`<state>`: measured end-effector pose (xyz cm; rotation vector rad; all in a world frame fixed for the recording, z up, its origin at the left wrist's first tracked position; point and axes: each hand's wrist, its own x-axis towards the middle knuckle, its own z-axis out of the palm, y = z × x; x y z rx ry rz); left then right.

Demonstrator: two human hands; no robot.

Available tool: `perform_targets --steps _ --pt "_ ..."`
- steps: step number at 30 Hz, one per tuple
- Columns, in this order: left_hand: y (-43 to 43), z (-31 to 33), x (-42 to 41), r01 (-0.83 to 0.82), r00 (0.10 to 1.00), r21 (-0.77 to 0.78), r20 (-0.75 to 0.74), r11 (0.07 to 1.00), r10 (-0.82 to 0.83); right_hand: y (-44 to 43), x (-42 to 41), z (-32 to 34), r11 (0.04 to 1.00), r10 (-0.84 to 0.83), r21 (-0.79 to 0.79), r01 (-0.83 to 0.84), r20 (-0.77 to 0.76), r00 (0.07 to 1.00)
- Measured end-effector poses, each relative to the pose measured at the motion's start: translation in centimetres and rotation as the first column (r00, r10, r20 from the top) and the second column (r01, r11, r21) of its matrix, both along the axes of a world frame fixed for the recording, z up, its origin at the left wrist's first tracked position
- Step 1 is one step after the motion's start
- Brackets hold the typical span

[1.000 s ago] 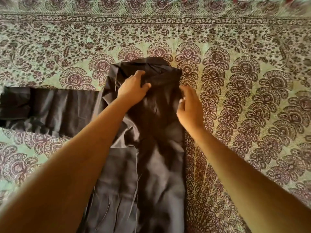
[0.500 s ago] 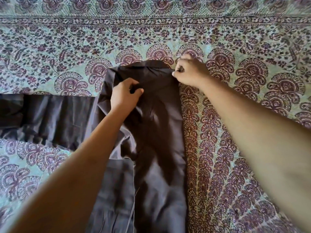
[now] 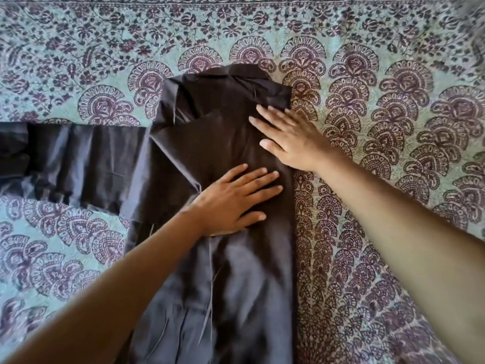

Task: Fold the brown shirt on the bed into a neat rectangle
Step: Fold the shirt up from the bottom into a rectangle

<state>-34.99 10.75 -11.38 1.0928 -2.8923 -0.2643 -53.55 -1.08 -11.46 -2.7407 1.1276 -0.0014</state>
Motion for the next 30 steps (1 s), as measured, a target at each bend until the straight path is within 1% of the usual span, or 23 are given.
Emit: perform_targets --steps 2,4,6,9,10,11,13,15,17,19,21,23,24,25,27,28,29,30 --pt "-0.5 -0.3 0.7 0.012 0.995 -0.012 0.096 1.000 -0.011 0.2 0.0 -0.5 0.998 -0.053 0.011 0.054 -0.050 0.997" --pt "-1.6 -0.1 1.3 -0.016 0.991 -0.047 0.135 0.999 0.023 0.3 0.4 -0.3 0.996 -0.079 0.024 0.081 -0.060 0.995" --pt "-2.8 0.7 2.2 -0.127 0.985 -0.070 0.109 0.990 0.134 0.5 0.4 -0.1 0.991 -0.125 0.036 0.125 -0.022 0.992" --pt "-3.5 2.0 3.2 -0.341 0.940 -0.057 -0.002 0.938 0.341 1.8 0.7 0.3 0.973 -0.228 -0.003 0.230 0.089 0.970" --pt "-3.3 2.4 3.1 -0.364 0.931 -0.046 -0.031 0.930 0.363 2.4 1.1 0.4 0.970 -0.238 -0.026 0.242 0.111 0.965" --pt "-2.9 2.6 2.7 -0.339 0.940 -0.044 -0.046 0.940 0.337 3.1 1.4 0.3 0.973 -0.221 -0.045 0.228 0.124 0.967" --pt "-1.7 2.4 1.4 -0.176 0.984 -0.033 -0.031 0.984 0.175 3.7 1.5 0.0 0.987 -0.161 -0.005 0.161 0.076 0.984" --pt "0.4 1.6 0.0 -0.019 0.999 0.015 0.037 1.000 0.019 3.6 1.0 -0.7 0.991 -0.130 0.044 0.130 0.001 0.992" --pt "3.9 0.7 -0.5 0.059 0.993 0.049 0.099 0.997 -0.064 3.3 0.8 -1.0 0.989 -0.144 0.025 0.145 -0.033 0.989" --pt "9.6 0.3 -0.7 0.183 0.976 0.101 0.097 0.978 -0.193 3.4 1.1 -0.8 0.988 -0.153 0.024 0.155 -0.065 0.986" --pt "16.0 0.7 -0.6 0.323 0.941 0.169 0.051 0.931 -0.336 3.7 1.2 -0.4 0.985 -0.160 0.043 0.165 -0.101 0.982" --pt "20.0 1.0 -0.3 0.429 0.895 0.209 0.033 0.879 -0.445 3.8 1.5 0.0 0.980 -0.182 0.061 0.191 -0.133 0.974" --pt "20.4 1.1 -0.2 0.452 0.883 0.217 0.029 0.865 -0.468 3.9 1.7 0.3 0.976 -0.197 0.065 0.209 -0.149 0.969" --pt "20.1 1.3 -0.2 0.442 0.888 0.212 0.036 0.871 -0.459 4.0 2.0 0.7 0.970 -0.217 0.071 0.232 -0.173 0.961" --pt "18.0 1.5 -0.4 0.322 0.939 0.168 0.070 0.932 -0.337 4.5 2.6 1.5 0.950 -0.274 0.093 0.297 -0.199 0.941" --pt "16.8 1.6 -0.3 0.240 0.963 0.142 0.088 0.960 -0.254 5.3 2.8 2.1 0.947 -0.284 0.104 0.305 -0.177 0.942" --pt "15.8 1.6 -0.2 0.174 0.976 0.128 0.110 0.976 -0.188 6.4 3.0 2.5 0.956 -0.259 0.112 0.272 -0.120 0.958" --pt "15.1 1.6 0.0 0.135 0.979 0.122 0.135 0.983 -0.151 7.7 3.2 2.8 0.974 -0.190 0.115 0.194 -0.046 0.981"
